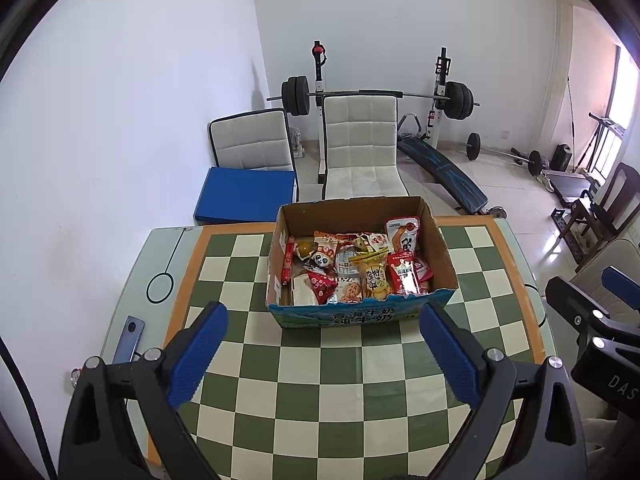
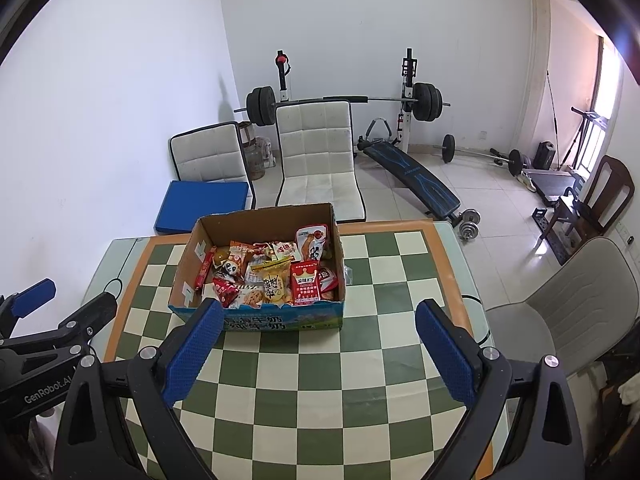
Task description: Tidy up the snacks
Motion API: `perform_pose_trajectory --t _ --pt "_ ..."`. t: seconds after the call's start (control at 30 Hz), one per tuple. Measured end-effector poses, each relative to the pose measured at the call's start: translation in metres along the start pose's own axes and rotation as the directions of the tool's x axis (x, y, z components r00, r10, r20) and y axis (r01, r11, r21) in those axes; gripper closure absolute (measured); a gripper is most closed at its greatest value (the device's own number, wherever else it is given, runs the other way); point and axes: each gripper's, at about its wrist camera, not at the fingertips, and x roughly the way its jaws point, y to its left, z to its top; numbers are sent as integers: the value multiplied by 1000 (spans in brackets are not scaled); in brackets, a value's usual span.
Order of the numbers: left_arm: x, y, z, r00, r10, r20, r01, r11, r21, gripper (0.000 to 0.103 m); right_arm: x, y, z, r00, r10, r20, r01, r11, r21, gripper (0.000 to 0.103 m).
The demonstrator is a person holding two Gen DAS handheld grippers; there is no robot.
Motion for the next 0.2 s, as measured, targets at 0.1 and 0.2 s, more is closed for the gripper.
perform_pose_trajectory --t 0.1,0.2 --pt "-2 2 2 1000 6 3 -6 1000 3 5 1 0 0 1000 -1 0 1 1000 2 4" --pt "-2 2 2 1000 -3 9 3 1000 8 5 0 0 0 1000 -2 2 2 1000 3 4"
